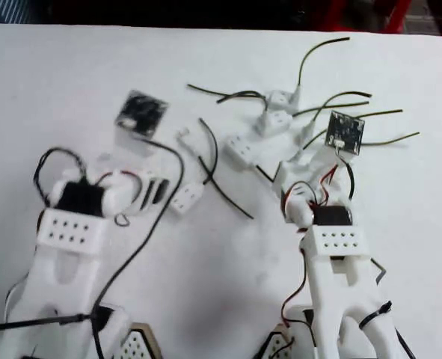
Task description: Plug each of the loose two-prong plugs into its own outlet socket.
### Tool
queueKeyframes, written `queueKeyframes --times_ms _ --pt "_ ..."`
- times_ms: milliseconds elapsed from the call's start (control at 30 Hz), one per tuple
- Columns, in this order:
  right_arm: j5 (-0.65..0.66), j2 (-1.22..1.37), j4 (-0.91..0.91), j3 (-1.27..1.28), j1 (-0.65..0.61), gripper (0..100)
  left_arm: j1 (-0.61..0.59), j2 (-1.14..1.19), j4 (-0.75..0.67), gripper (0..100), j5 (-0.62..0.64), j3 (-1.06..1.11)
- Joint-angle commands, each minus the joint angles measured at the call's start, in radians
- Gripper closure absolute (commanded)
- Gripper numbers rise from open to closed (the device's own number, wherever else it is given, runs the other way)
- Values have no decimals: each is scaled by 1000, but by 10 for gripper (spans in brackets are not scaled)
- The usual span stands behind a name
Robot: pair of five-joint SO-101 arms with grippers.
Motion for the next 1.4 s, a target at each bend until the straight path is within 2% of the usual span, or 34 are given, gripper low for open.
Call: queueKeyframes --times_ms 0,267,433,633,800,1067,1367 --pt "57 -38 84 -92 -91 981 -39 -108 -87 782 52 89" --pt "135 -38 222 -155 -378 981 -93 -262 -212 782 198 273" --pt "170 -38 271 -157 -536 981 -94 -314 -267 782 199 321" --pt "176 -38 295 -155 -667 981 -91 -357 -276 781 199 319" --pt "176 -51 295 -157 -723 981 -51 -371 -269 781 199 325" --pt "176 -226 303 -152 -733 981 -45 -371 -267 781 199 325" --pt "178 -300 283 -114 -788 981 -35 -372 -253 781 199 311"
